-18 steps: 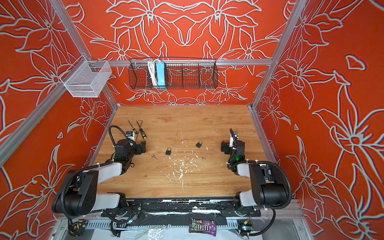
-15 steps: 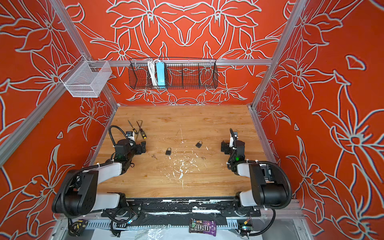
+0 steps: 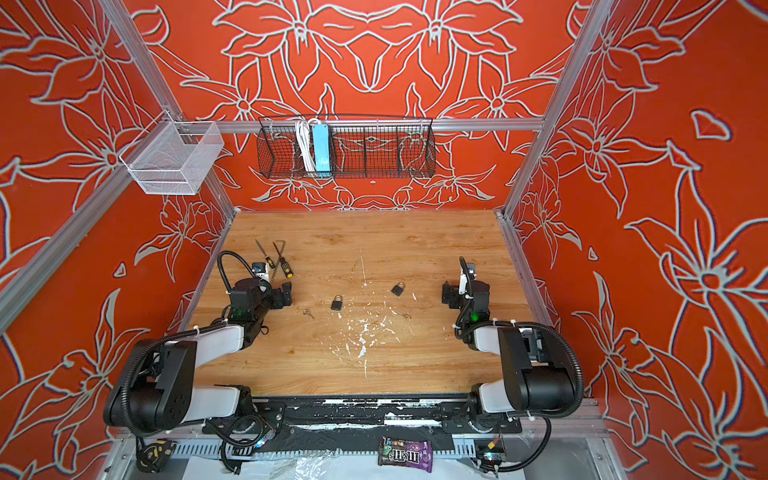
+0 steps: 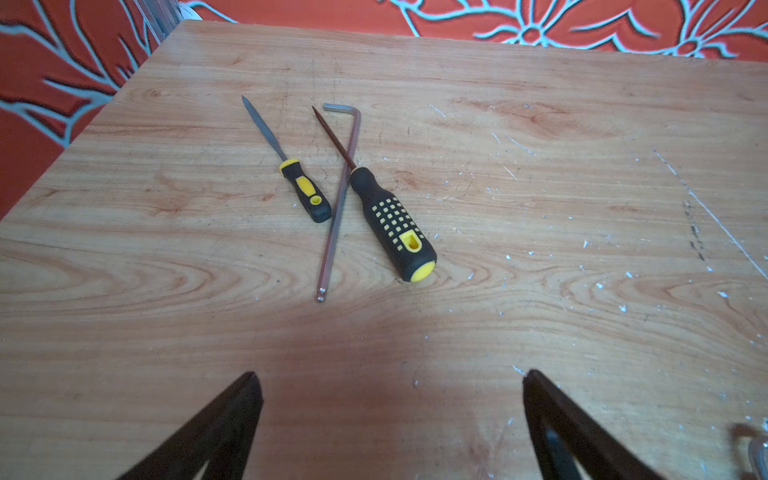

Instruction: Unlock with the key

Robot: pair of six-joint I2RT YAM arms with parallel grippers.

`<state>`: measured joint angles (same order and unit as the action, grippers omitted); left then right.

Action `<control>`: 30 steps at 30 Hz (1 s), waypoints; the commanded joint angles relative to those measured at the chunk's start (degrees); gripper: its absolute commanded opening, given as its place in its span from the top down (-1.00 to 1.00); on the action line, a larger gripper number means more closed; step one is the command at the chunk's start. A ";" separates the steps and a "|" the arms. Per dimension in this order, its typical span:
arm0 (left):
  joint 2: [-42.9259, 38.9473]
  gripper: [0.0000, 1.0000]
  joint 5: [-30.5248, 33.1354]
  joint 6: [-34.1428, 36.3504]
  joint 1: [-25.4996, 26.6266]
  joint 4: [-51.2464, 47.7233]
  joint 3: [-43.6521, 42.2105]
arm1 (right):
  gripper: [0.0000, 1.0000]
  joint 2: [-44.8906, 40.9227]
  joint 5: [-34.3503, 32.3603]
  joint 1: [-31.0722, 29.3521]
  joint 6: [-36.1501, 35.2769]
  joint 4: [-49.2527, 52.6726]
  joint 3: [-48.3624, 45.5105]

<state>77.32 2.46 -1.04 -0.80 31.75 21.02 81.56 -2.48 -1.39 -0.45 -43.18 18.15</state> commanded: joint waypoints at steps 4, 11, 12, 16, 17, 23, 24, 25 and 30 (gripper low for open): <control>0.20 -0.95 0.00 0.69 -0.08 -0.25 1.05 | -0.95 -0.62 0.81 -0.02 -0.62 -1.11 0.85; 0.29 -0.95 -0.04 0.69 -0.16 -0.23 1.09 | -0.95 -0.61 0.78 0.00 -0.64 -1.12 0.98; 0.27 -0.95 -0.02 0.69 -0.10 -0.22 1.06 | -0.95 -0.64 0.79 0.00 -0.64 -1.12 1.00; 0.11 -0.95 0.00 0.69 -0.16 -0.17 1.06 | -0.95 -0.67 0.79 -0.02 -0.68 -1.12 0.89; 0.15 -0.95 0.00 0.69 -0.12 -0.16 1.06 | -0.96 -0.70 0.78 -0.01 -0.76 -1.12 0.89; -0.72 -0.95 0.17 0.44 -0.16 -1.24 1.34 | -0.95 -0.79 0.73 0.03 -0.64 -1.29 0.82; -1.23 -0.95 0.60 0.22 -0.16 -2.21 1.76 | -0.95 -0.78 0.78 -0.02 -0.70 -1.27 0.70; -1.75 -0.95 1.19 -0.08 -0.10 -3.51 2.36 | -0.95 -0.85 0.79 0.00 -0.74 -1.42 0.72; -4.99 -0.95 1.06 -0.28 -0.13 -9.07 4.06 | -0.95 -4.72 -0.94 0.01 0.22 3.52 1.72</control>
<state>74.91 3.22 -1.28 -0.80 25.91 23.88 80.23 -2.57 -1.39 -0.40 -41.98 18.17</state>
